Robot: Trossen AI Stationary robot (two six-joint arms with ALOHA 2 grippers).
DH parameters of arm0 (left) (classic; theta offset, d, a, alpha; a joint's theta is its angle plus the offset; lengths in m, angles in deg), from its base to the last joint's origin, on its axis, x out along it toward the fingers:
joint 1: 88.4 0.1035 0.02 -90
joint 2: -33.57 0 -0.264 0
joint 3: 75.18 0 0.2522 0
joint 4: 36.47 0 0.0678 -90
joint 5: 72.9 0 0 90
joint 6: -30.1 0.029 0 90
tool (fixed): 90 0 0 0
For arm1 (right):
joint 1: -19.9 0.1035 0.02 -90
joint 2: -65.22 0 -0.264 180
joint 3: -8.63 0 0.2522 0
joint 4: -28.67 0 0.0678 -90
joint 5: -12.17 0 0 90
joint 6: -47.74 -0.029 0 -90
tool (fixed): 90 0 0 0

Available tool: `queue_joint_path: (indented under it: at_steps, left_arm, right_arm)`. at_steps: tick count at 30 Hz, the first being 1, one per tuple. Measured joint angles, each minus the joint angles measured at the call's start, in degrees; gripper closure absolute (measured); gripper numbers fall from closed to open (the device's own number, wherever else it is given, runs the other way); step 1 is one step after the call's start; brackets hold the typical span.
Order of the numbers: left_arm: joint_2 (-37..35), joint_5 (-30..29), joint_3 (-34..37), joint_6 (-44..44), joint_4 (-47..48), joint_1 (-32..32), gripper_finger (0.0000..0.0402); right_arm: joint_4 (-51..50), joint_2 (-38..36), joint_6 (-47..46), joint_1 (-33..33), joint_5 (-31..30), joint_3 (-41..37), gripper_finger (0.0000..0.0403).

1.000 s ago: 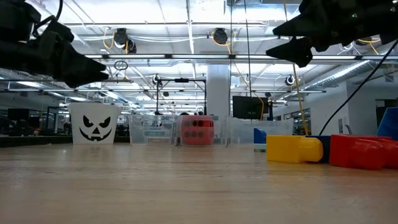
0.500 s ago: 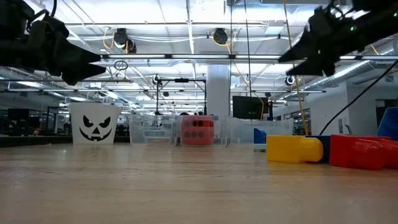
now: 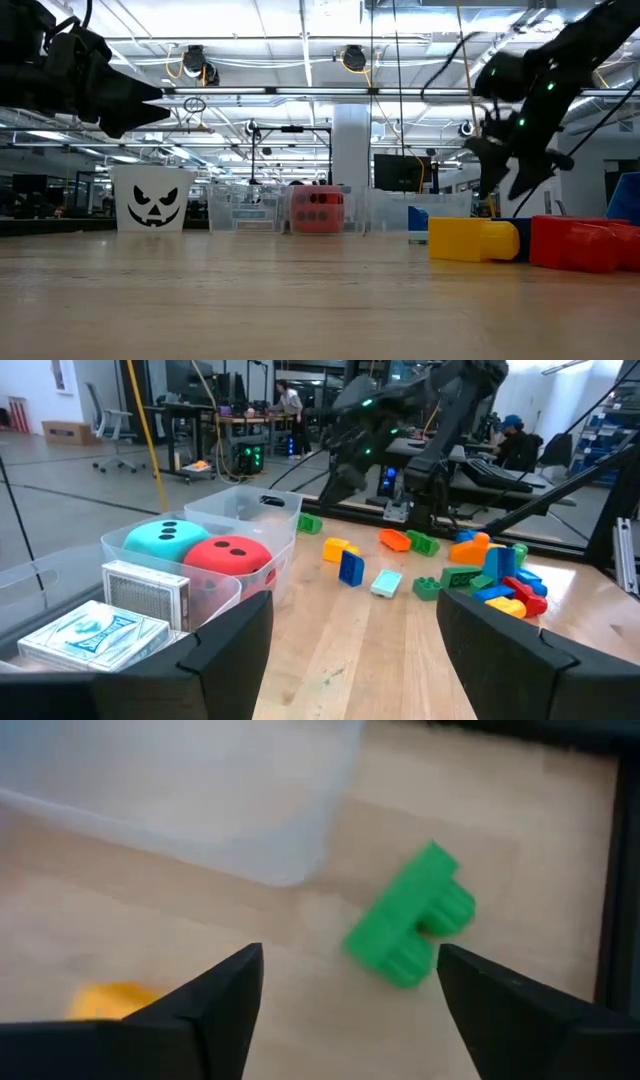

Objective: Pick & Place Toys
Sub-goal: Put the green game piece into the right transparent bin

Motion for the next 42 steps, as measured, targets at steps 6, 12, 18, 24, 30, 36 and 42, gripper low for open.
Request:
queue_joint_path:
  at_steps: [6,12,18,24,30,36,42]
  left_arm:
    - [0.0,-0.1,0.0,0.0,0.0,0.0,0.0114]
    - [0.0,-0.1,0.0,0.1,-0.1,0.0,0.0114]
    - [0.0,-0.1,0.0,0.1,-0.1,0.0,0.0114]
    - [0.0,-0.1,0.0,0.1,-0.1,0.0,0.0114]
    - [0.0,-0.1,0.0,0.1,-0.1,0.0,0.0114]
    - [0.0,-0.1,0.0,0.1,-0.1,0.0,0.0114]
    - [0.0,-0.1,0.0,0.0,-0.1,0.0,0.0114]
  right_arm:
    - [6.9,9.2,1.9,-6.7,0.6,0.0,0.0138]
    - [13.0,14.6,3.0,-6.4,-0.1,0.1,0.0138]
    - [11.9,18.3,1.2,-5.9,-1.1,0.3,0.0152]
    - [8.1,15.5,0.9,-5.3,0.1,0.2,0.0191]
    - [1.1,9.7,1.7,-5.3,0.8,-0.1,0.0215]
    - [-1.3,4.8,4.2,-5.2,1.7,-0.4,0.0213]
    - [-1.2,2.7,3.1,-5.3,0.9,-0.3,0.0176]
